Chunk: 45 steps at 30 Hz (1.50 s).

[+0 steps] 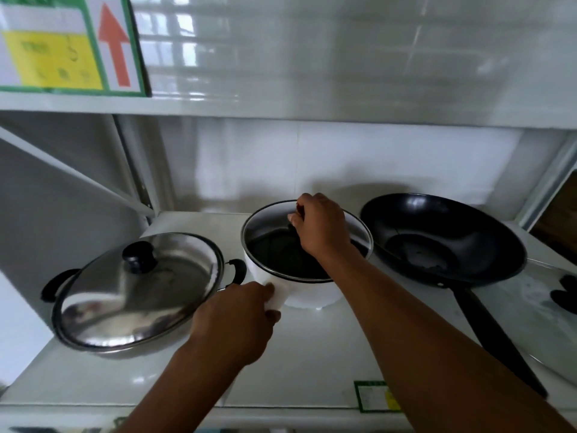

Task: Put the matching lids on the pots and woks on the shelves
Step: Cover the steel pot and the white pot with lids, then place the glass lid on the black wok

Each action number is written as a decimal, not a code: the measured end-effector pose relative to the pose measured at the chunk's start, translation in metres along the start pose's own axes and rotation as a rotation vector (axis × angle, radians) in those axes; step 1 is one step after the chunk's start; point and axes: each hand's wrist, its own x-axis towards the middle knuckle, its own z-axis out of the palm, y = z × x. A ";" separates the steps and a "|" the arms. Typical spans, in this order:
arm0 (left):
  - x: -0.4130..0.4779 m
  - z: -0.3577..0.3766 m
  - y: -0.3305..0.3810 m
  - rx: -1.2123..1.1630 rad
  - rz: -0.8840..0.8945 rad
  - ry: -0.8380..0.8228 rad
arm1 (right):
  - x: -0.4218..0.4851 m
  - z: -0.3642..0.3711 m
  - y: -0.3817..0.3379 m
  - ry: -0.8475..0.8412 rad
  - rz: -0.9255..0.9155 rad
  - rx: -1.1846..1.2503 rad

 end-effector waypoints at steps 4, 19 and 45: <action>-0.001 0.002 0.004 0.019 -0.004 0.016 | -0.003 -0.006 0.002 -0.057 -0.011 -0.002; 0.001 0.005 0.070 -0.075 0.083 0.319 | -0.050 -0.054 0.008 -0.174 -0.007 -0.005; 0.014 0.074 0.281 -0.439 0.225 0.041 | -0.134 -0.168 0.292 -0.129 0.400 -0.151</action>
